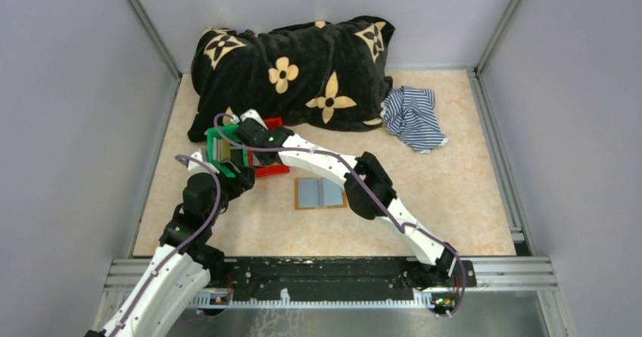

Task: Take the credit cards out of the card holder

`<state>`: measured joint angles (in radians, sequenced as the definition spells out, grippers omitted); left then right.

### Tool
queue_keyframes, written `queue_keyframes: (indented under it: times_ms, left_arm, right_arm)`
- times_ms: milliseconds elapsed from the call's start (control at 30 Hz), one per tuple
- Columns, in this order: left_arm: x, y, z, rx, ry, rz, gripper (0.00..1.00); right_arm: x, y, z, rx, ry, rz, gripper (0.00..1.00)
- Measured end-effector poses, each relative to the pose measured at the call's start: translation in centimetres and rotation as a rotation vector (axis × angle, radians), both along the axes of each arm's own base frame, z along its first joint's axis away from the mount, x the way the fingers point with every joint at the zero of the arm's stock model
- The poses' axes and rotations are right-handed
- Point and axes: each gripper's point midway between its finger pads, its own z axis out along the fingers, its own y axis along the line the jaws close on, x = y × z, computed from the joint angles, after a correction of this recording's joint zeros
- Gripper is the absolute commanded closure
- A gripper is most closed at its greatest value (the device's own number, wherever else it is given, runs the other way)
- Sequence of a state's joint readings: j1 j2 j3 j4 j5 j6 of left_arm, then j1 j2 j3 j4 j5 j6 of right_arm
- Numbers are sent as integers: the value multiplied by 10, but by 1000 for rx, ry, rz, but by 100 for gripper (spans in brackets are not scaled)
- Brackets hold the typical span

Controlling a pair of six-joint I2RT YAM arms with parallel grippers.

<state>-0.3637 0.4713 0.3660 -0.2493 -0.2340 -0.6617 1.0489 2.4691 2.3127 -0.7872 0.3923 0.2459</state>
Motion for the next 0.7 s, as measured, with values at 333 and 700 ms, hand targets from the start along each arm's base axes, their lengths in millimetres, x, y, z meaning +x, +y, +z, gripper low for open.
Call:
queue_keyframes:
  times_ms: [333, 700]
  left_arm:
    - [0, 0, 1, -2, -4, -1, 11]
    - [-3, -12, 14, -42, -60, -65, 8]
  right_arm:
    - [-3, 6, -8, 29, 13, 16, 80]
    - [-10, -63, 45, 254, -59, -33, 78]
